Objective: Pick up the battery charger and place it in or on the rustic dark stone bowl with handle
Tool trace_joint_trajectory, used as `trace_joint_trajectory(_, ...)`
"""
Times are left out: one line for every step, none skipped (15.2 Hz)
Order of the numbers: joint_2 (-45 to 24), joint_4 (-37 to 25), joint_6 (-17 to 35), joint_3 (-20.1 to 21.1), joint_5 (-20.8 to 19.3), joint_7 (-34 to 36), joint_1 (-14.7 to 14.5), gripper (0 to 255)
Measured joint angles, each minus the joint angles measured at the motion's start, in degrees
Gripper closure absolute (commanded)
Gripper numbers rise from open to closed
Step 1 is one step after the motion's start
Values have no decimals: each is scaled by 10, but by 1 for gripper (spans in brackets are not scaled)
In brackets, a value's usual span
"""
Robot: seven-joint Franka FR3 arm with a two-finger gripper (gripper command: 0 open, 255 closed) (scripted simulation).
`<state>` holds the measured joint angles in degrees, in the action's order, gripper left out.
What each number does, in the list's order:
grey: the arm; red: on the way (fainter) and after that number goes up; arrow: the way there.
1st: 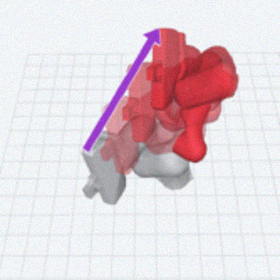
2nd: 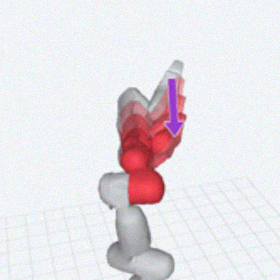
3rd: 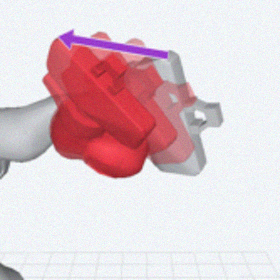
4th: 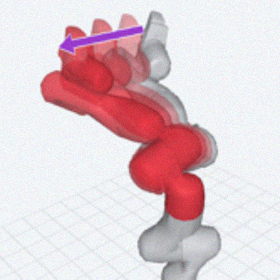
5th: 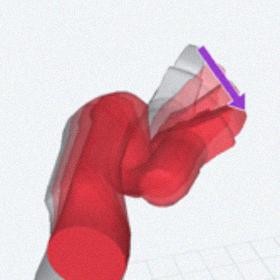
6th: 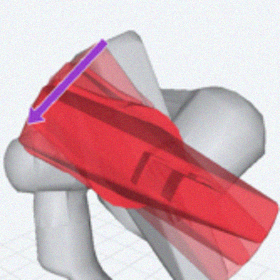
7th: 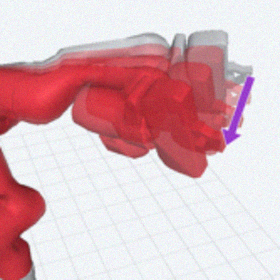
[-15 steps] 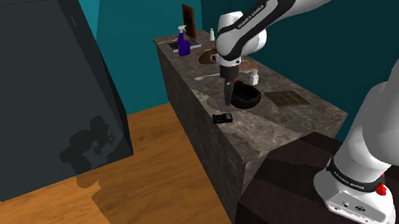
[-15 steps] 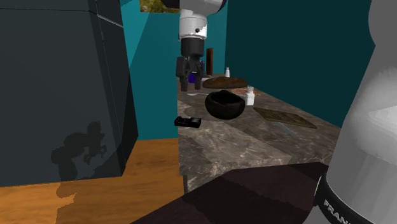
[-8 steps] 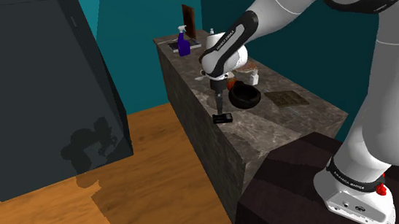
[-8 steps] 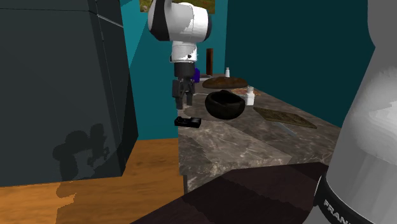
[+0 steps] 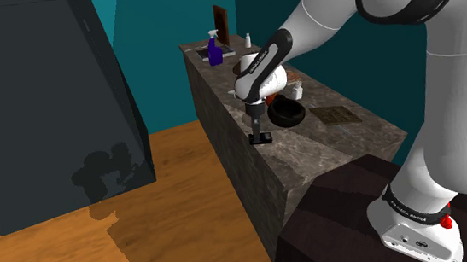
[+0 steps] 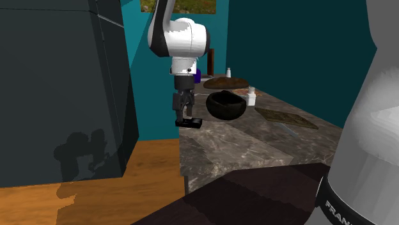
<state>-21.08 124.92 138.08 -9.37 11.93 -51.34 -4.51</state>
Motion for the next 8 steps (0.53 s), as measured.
trace_joint_trajectory(-3,0,3,1,1,-1,0,0)
trace_joint_trajectory(-5,-1,4,1,2,-1,0,0)
trace_joint_trajectory(-6,-1,5,1,2,-1,0,0)
trace_joint_trajectory(-6,-1,6,1,2,-1,0,0)
trace_joint_trajectory(-7,-1,6,1,2,-1,0,0)
trace_joint_trajectory(-7,-1,6,1,2,-1,0,0)
trace_joint_trajectory(-7,-1,6,1,2,-1,0,255)
trace_joint_trajectory(-7,-1,6,1,2,-1,0,255)
